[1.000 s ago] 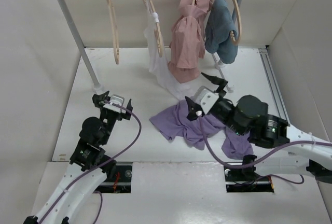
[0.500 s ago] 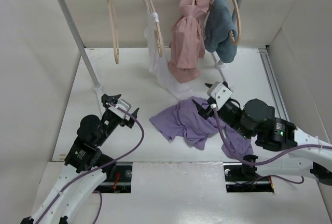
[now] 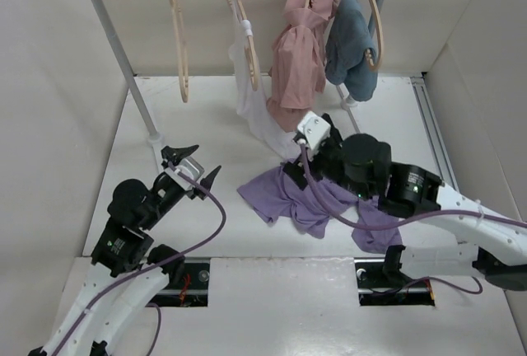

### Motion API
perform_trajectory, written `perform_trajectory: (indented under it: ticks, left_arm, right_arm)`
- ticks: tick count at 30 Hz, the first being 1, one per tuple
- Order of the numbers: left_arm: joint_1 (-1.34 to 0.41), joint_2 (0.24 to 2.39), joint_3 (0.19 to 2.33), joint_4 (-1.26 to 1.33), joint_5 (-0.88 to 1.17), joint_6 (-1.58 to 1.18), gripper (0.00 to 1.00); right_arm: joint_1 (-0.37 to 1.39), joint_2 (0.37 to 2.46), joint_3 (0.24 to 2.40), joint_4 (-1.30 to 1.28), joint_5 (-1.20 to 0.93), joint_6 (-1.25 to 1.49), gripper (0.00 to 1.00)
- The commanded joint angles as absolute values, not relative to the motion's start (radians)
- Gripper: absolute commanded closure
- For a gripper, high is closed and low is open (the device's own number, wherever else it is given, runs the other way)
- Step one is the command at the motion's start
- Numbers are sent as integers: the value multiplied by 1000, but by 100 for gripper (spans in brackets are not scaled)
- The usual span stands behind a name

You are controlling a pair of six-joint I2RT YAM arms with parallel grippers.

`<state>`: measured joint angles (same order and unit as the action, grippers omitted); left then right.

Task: Place the t-shirt on the hanger
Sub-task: Grab a hanger with the left arm

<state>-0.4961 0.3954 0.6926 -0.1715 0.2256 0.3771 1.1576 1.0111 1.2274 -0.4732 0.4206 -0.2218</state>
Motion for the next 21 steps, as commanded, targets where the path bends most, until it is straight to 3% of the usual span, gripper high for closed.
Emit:
perform_trajectory:
  ticks: [1,4,11,19,21]
  left_arm:
    - [-500,397,752,-190,291,402,36]
    - [-500,387,798,-201,379,481,36]
    - [-509,485,1006,-81,443,428,30]
    - [-509,650,1250,3,419,232,32]
    - [-509,698,1302,46,330,206,33]
  right_arm:
    - [1155,1131,1489,-520,247,-267,8]
    - [1155,1161,1620,-465,218,-276,7]
    - [1155,1129,1595,-244,209,-362,7]
    - [1155,1141,1552,-235,175,-362,7]
    - [1155,1141,1534,-222,166,-362,7]
